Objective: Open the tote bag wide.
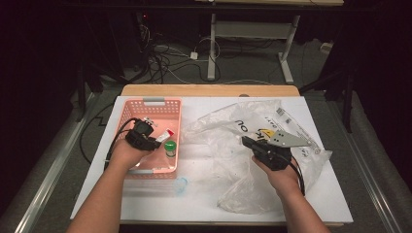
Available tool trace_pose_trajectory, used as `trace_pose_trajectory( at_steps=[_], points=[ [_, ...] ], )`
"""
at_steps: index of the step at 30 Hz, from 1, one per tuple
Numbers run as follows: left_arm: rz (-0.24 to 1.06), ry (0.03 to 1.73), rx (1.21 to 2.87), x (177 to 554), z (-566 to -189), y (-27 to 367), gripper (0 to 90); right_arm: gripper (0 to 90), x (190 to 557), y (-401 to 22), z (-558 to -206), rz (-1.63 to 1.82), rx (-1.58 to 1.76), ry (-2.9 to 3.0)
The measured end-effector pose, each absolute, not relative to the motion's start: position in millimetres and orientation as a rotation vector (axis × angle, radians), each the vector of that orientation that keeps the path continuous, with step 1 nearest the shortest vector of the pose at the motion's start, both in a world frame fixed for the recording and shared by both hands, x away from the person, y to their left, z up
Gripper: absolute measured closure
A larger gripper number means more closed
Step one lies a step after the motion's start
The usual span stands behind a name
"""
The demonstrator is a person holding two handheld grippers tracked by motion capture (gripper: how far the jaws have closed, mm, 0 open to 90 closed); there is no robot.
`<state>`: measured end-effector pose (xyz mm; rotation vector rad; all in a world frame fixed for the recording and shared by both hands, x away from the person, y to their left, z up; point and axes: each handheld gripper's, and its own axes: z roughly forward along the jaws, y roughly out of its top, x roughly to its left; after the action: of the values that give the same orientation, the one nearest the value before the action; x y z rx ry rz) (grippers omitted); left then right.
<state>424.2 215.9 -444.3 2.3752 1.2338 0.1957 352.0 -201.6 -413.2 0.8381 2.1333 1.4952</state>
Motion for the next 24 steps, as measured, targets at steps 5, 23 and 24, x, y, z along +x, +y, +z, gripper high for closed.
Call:
trace_pose_trajectory(
  at_steps=[5,23,24],
  points=[
    [0.226,1.245,2.291,421,-433,223,68.2,90.0,352,-203,-413,1.498,0.838,2.129],
    [0.252,1.192,2.097,386,-411,233,68.1,90.0,350,-204,-412,1.501,0.834,2.137],
    [0.258,1.186,2.091,383,-410,233,68.1,90.0,350,-204,-412,1.501,0.835,2.138]
  ],
)
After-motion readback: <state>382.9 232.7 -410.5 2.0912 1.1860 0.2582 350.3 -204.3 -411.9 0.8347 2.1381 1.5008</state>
